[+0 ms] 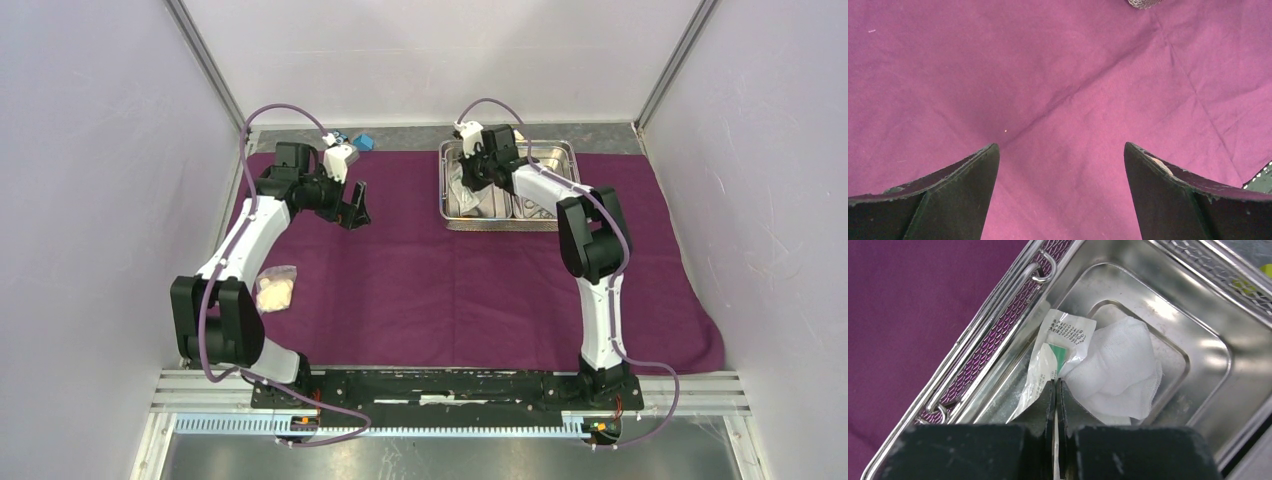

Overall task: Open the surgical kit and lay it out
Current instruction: Adjust the medical item in the container.

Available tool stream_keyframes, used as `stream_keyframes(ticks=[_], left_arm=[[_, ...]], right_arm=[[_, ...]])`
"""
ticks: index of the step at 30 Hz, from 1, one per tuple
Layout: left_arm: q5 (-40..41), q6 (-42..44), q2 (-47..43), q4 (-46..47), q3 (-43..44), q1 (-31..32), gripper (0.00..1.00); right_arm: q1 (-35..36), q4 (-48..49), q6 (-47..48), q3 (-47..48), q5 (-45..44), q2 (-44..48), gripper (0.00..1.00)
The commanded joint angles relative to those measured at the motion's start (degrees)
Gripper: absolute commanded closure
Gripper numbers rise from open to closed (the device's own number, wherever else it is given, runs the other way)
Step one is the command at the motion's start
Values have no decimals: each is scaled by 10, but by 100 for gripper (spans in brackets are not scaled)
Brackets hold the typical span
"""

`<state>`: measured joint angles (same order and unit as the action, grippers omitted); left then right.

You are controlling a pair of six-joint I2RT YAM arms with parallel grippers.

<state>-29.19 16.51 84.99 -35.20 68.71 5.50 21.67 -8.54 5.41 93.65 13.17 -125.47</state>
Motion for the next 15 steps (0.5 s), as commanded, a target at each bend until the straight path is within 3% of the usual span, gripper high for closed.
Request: stream_keyframes(ticks=[1, 7, 15], left_arm=[[-24, -1, 16, 6, 41, 7, 0], [-31, -12, 30, 6, 59, 13, 0], [-31, -17, 34, 6, 61, 21, 0]], right_arm=[[-14, 3, 2, 8, 17, 64, 98], [-32, 6, 5, -20, 23, 87, 96], [-53, 2, 8, -12, 26, 46, 93]])
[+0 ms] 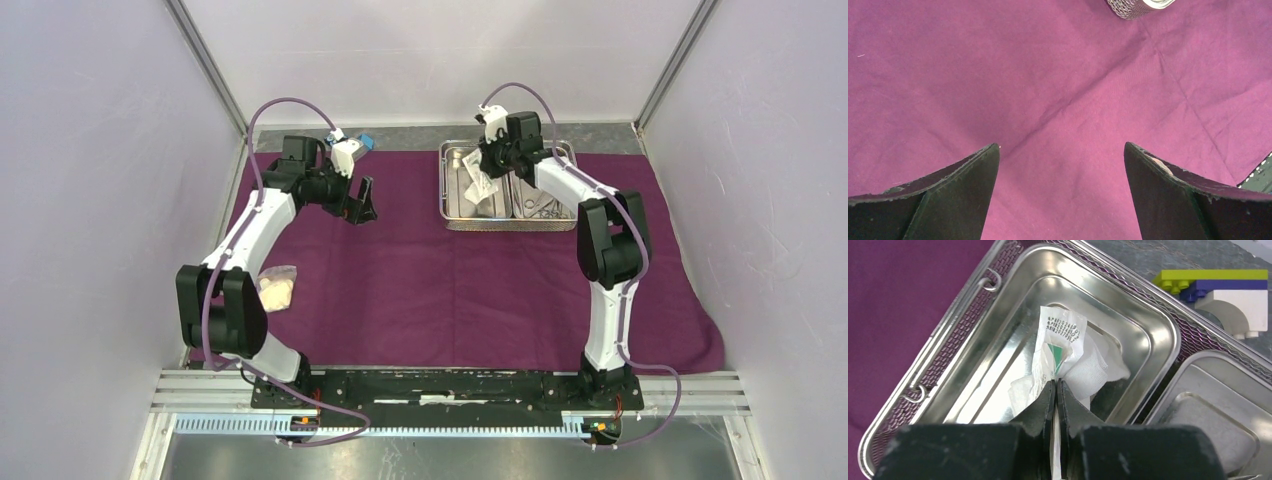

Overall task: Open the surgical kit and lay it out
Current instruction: Adjust the medical item in the container.

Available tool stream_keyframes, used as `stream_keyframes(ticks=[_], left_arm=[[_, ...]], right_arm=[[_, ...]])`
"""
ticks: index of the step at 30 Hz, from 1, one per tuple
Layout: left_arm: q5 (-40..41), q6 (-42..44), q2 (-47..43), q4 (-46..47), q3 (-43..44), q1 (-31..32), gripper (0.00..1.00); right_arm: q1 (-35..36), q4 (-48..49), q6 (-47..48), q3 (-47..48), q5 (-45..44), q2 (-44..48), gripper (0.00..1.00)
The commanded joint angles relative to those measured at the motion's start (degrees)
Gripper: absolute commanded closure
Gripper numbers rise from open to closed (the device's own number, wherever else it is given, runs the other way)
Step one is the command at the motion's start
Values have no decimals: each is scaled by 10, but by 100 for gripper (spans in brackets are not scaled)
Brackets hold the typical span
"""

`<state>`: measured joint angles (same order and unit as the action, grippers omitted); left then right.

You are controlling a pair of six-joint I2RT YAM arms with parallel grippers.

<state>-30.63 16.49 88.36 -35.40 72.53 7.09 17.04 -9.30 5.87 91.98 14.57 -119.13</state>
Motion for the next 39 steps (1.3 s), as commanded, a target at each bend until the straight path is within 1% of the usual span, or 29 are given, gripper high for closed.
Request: stream_keyframes(ticks=[1, 3, 4, 8, 10, 13, 21, 28, 33, 39], left_arm=[[-15, -17, 0, 8, 23, 6, 0], [-14, -16, -1, 8, 24, 6, 0], [-13, -17, -1, 8, 23, 6, 0], [-11, -16, -1, 8, 21, 7, 0], [-10, -15, -1, 8, 20, 7, 0], [-11, -15, -1, 8, 19, 8, 0], [-9, -13, -2, 8, 16, 8, 0], [-8, -13, -2, 8, 17, 9, 0], [-9, -15, 0, 8, 19, 9, 0], [-7, -14, -1, 8, 17, 10, 0]], right_arm=[[-8, 9, 3, 8, 17, -23, 92], [-10, 9, -3, 14, 31, -31, 88], [-9, 9, -5, 17, 36, -34, 85], [-10, 9, -9, 19, 48, -35, 68], [-9, 11, -9, 19, 47, -32, 62], [-9, 10, -8, 31, 44, -29, 56], [-9, -32, 10, 114, 30, -83, 52], [-9, -36, 14, 156, 28, -133, 50], [-10, -37, 15, 179, 26, -164, 50], [-10, -32, 18, 174, 29, -172, 51]])
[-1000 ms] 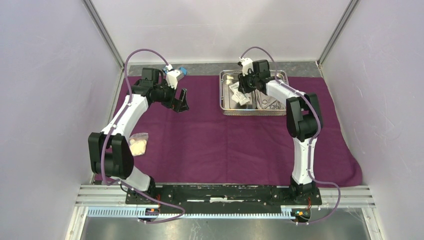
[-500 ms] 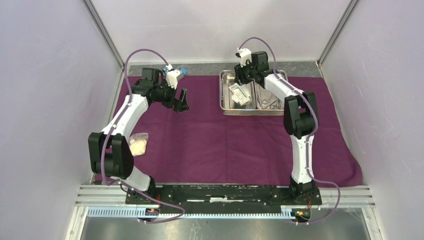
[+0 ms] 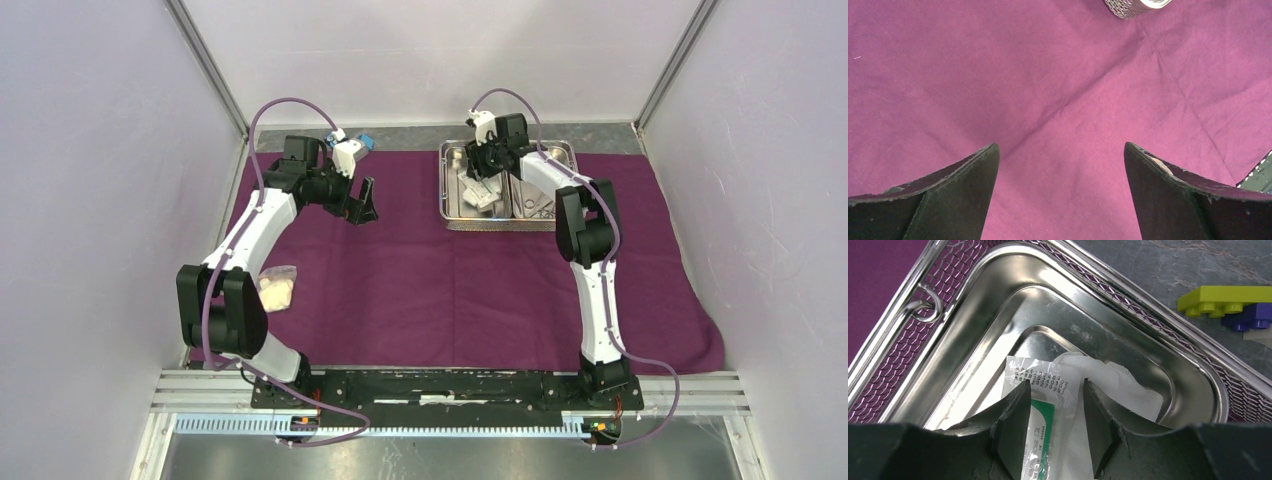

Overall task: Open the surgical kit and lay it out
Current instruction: Adjust the medical item in the container, then pick up the medical item from the container.

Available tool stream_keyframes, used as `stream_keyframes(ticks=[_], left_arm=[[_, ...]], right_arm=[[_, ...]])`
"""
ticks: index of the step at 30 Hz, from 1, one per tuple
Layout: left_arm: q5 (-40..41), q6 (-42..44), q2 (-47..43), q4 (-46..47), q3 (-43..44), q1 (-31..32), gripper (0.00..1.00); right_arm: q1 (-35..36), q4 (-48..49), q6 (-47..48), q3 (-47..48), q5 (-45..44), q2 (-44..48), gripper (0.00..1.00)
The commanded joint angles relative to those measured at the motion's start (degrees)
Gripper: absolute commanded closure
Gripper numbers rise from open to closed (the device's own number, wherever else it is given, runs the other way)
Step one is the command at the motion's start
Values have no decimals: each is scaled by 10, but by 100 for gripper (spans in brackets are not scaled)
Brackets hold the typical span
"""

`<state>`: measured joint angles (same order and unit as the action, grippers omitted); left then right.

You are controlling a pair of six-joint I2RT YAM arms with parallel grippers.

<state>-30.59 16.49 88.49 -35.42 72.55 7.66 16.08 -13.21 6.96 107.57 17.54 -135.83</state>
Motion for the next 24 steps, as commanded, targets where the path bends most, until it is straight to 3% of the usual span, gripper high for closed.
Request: stream_keyframes(ticks=[1, 7, 15, 24], left_arm=[[-7, -14, -1, 8, 17, 4, 0], [-7, -13, -1, 8, 15, 4, 0], [-6, -9, 3, 8, 18, 4, 0], [-9, -7, 23, 8, 32, 6, 0]], right_arm=[[0, 8, 7, 17, -1, -5, 52], [0, 11, 5, 21, 4, -2, 61], [0, 14, 2, 22, 7, 19, 89], [-1, 20, -2, 17, 17, 70, 98]])
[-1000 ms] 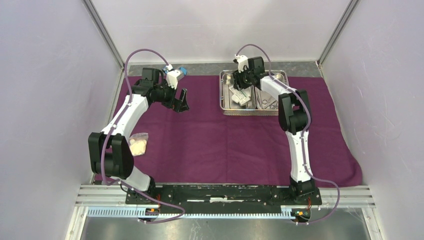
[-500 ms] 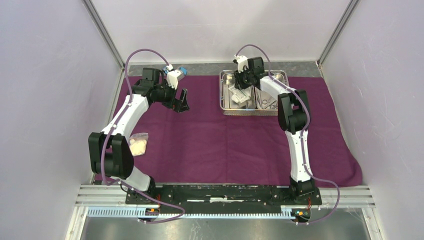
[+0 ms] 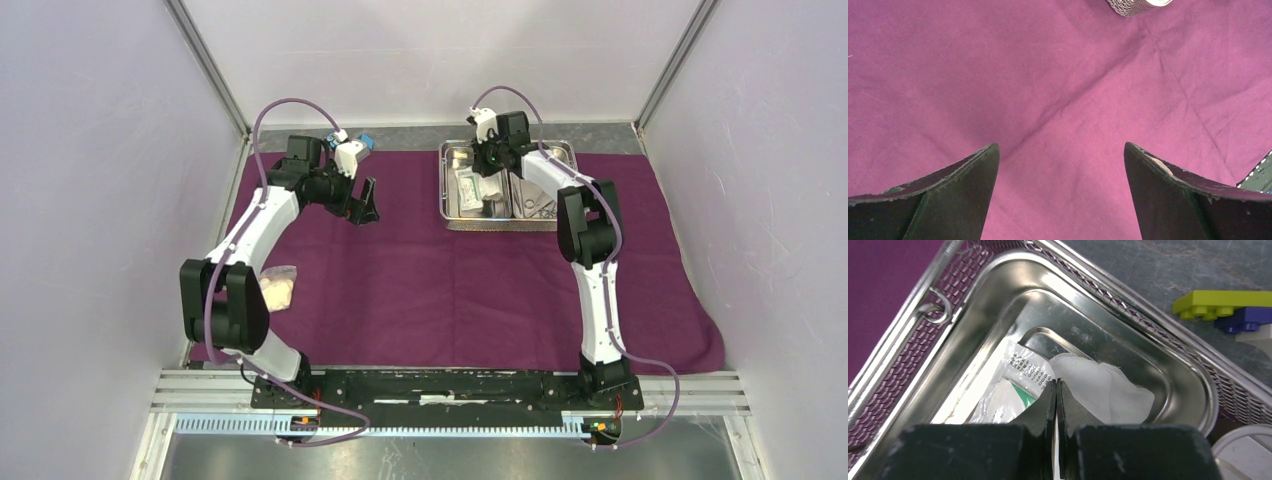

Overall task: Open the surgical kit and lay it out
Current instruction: Pick up the medical item from the container.

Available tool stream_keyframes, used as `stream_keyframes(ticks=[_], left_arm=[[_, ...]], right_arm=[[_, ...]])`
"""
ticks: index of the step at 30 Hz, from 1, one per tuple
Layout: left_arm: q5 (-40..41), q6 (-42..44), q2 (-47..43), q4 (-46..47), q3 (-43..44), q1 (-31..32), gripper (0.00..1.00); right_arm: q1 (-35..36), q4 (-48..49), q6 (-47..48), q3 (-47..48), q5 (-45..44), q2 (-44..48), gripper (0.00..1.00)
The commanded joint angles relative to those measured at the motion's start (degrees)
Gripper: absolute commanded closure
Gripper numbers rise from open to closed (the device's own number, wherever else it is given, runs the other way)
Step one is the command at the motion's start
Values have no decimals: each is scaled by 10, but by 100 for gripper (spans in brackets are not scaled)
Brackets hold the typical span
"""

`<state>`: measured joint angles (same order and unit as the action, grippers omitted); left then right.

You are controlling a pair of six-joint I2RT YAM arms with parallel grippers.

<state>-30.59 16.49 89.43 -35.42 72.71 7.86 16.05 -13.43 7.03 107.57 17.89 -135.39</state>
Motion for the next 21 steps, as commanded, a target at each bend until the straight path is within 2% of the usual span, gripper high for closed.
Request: stream_keyframes(ticks=[1, 14, 21], left_arm=[[-10, -8, 18, 8, 33, 4, 0], [-59, -68, 83, 24, 101, 13, 0], [-142, -142, 114, 171, 103, 21, 1]], right_arm=[[0, 23, -2, 12, 16, 74, 98], [-2, 28, 4, -49, 43, 153, 100], [-6, 32, 4, -81, 81, 210, 100]])
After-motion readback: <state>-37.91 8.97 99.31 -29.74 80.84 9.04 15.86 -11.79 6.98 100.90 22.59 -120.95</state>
